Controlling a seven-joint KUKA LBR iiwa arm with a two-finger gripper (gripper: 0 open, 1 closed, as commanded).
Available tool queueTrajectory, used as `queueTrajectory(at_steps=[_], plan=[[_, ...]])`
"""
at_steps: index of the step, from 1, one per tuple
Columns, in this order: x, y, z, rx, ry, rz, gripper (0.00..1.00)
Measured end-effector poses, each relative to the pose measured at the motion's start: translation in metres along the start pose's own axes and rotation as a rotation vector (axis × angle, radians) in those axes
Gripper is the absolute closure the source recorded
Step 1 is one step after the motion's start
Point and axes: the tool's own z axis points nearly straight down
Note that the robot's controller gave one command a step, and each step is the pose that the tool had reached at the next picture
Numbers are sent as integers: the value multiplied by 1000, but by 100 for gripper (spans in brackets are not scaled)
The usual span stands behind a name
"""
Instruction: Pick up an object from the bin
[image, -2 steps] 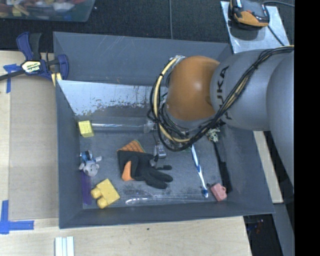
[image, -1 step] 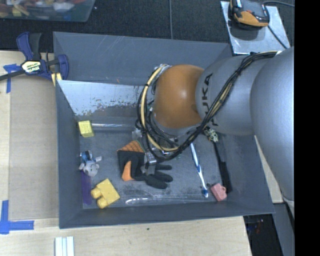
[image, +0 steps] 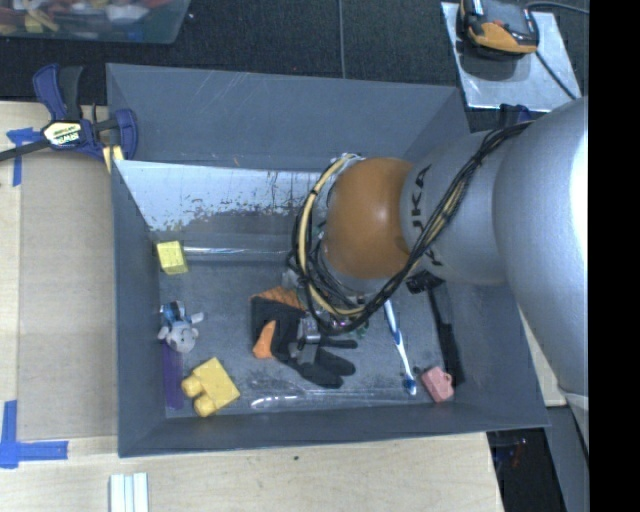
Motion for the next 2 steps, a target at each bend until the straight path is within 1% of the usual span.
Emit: queueTrajectory(at_steps=[1,2], plan=[[2,32,-1,-4,-2,-137,100],[2,32,-1,-4,-2,-136,100]])
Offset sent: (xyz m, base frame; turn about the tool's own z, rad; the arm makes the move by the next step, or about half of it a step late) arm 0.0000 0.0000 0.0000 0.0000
